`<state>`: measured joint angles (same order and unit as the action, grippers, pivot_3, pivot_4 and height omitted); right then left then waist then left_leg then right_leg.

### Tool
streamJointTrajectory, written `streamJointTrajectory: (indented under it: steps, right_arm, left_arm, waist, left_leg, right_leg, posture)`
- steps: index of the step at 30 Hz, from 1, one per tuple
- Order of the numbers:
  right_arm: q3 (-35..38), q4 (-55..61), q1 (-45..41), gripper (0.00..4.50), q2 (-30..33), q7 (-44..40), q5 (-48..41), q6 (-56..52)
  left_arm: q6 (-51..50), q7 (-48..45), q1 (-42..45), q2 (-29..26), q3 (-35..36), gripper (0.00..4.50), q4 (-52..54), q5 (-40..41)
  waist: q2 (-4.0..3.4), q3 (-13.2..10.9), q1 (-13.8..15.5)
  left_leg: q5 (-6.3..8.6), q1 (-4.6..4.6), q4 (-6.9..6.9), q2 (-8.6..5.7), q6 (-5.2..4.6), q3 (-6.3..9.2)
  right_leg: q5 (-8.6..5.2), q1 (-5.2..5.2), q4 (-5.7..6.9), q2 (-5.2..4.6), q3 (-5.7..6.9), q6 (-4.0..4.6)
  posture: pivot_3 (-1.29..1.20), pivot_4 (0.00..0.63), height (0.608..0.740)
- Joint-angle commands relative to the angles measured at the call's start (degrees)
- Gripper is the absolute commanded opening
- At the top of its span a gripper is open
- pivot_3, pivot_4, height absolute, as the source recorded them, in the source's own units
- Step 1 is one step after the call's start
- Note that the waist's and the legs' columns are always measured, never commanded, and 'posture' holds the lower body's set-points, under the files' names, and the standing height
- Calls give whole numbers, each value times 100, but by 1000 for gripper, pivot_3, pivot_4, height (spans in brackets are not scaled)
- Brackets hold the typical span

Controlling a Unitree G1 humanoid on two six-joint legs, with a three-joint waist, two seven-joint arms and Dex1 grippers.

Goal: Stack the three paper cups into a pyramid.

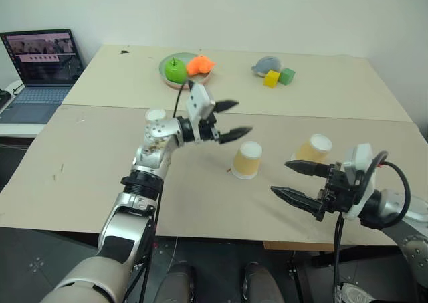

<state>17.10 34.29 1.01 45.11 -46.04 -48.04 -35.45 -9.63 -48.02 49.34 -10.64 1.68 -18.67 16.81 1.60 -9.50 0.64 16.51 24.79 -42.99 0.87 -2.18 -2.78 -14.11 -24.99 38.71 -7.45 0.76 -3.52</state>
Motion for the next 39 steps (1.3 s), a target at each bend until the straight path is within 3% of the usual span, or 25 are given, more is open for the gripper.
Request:
streamJointTrajectory:
  steps: [1,4,13,21,25,39]
  right_arm:
    - [8,21,-137,4500,-17,-34,-65,62]
    - [-47,-69,-179,4500,-14,-87,-31,80]
    - [-259,-204,-303,4500,-97,-165,55,135]
    - [-309,-264,-419,4500,-194,-162,101,158]
    - [-358,-244,-471,4500,-287,-94,163,177]
    - [-126,77,-161,4500,-286,94,72,139]
  left_arm:
    - [-629,1336,-782,33,436,4409,980,-33]
    - [-1454,1788,-1259,37,595,4409,1797,322]
    - [-1565,3634,-1870,-60,1085,4409,2445,-303]
    - [-1505,3953,-1858,-112,1068,4409,2464,-370]
    - [-1171,4140,-1733,-172,1070,4409,1712,-610]
    - [-780,4044,-1333,-140,857,4409,699,-745]
  waist:
    - [-3,2,-24]
    - [-2,1,-26]
    - [4,-2,16]
    - [3,-2,14]
    - [3,-2,10]
    - [4,-2,10]
  left_leg:
    - [0,-7,1,0,0,0]
    - [0,-22,3,0,1,1]
    - [-2,-16,1,-4,4,7]
    - [-2,-16,0,-5,5,7]
    - [-2,-16,0,-8,5,6]
    - [-2,-15,0,-8,5,6]
  right_leg:
    - [0,3,0,0,-5,0]
    - [0,14,8,0,-2,0]
    - [3,17,-4,0,2,-4]
    - [4,19,-2,-2,6,-3]
    - [4,17,-2,-2,6,-3]
    - [4,18,-1,-2,8,-3]
  posture:
    - [0,150,678]
    - [0,150,678]
    - [0,150,678]
    - [0,150,678]
    - [0,150,678]
    - [0,150,678]
